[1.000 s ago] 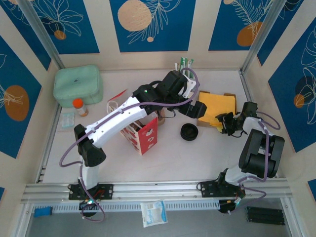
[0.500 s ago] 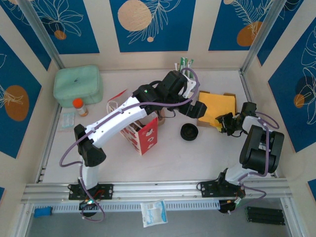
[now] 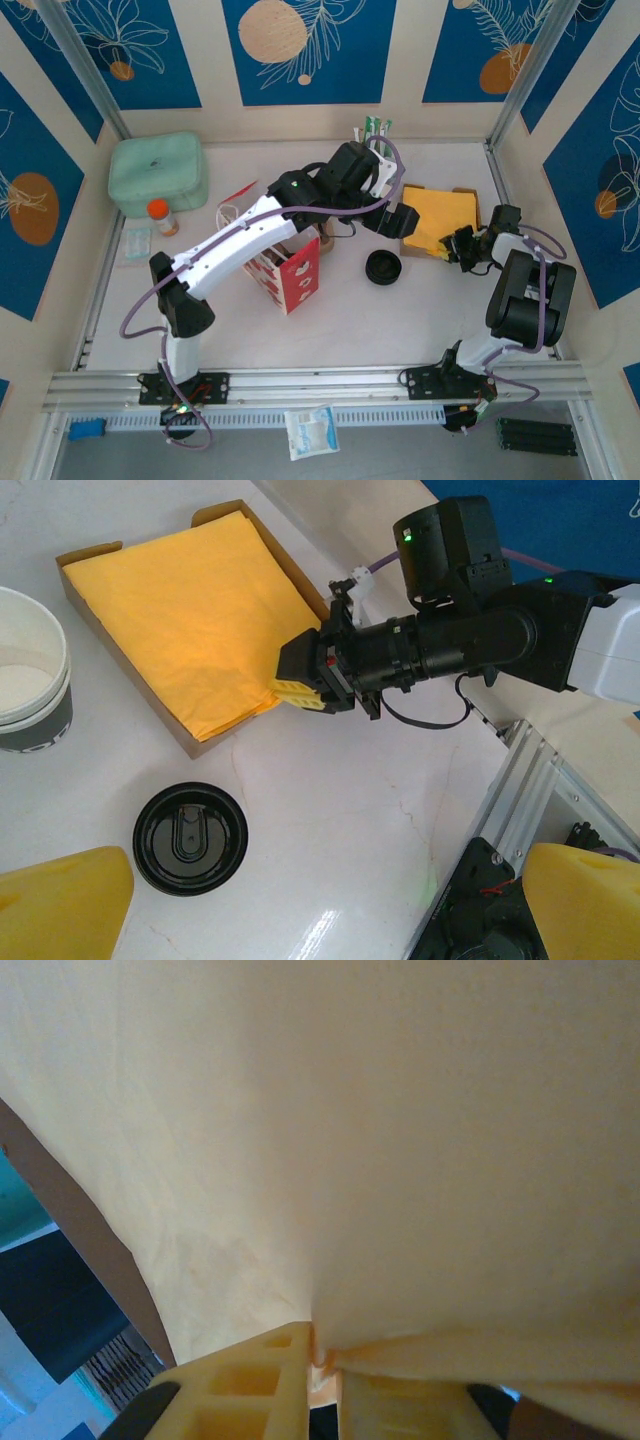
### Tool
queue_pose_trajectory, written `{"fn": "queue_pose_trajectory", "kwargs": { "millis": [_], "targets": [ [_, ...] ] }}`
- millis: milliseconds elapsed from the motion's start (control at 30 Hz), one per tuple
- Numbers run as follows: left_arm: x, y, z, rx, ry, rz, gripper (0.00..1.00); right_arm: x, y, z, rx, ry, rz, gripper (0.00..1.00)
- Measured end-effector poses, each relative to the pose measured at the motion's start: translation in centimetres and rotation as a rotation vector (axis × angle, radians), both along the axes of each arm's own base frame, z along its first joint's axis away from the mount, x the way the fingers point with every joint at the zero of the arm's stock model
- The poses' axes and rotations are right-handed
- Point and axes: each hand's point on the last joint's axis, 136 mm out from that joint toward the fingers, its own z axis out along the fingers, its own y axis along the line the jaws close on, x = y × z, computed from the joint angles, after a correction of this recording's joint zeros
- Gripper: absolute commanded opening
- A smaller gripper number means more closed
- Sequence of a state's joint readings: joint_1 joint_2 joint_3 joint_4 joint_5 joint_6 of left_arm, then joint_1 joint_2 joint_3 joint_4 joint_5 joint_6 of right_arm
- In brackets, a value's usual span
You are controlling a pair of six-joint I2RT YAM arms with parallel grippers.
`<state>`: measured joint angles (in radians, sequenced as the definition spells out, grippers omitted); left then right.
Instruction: Pack the takeout coffee
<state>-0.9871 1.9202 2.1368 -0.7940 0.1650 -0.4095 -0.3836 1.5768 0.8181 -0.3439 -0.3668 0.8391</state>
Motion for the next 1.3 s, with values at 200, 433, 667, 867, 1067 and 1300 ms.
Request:
{"fn": "queue_pose_trajectory", "kwargs": {
  "millis": [200, 433, 667, 867, 1067, 1300],
  "targets": [
    [0.0, 0.0, 0.0, 0.0, 0.0, 0.001, 1.0, 0.1, -0.6, 0.2, 0.003, -0.01, -0.015, 0.0],
    [0.0, 0.0, 0.1, -0.001, -0.001, 0.001, 1.0, 1.5, -1.6, 5.3, -0.033, -0.137, -0.027, 0.0],
    [1.0, 0.6, 1.2, -0.013, -0.023, 0.03, 1.0, 3.9, -1.4, 15.2, -0.097, -0.383, 0.022, 0.0],
    [3.1, 2.1, 1.2, 0.003, -0.046, 0.078, 1.0, 3.8, 1.3, 21.5, -0.124, -0.511, 0.103, 0.0],
    [5.0, 5.0, 2.7, 0.006, -0.076, 0.153, 0.99, 2.3, 5.1, 27.9, -0.14, -0.646, 0.199, 0.0],
    [5.6, 9.6, 7.7, -0.038, -0.173, 0.235, 0.99, -0.7, 10.1, 34.9, -0.147, -0.801, 0.317, 0.0]
  ]
}}
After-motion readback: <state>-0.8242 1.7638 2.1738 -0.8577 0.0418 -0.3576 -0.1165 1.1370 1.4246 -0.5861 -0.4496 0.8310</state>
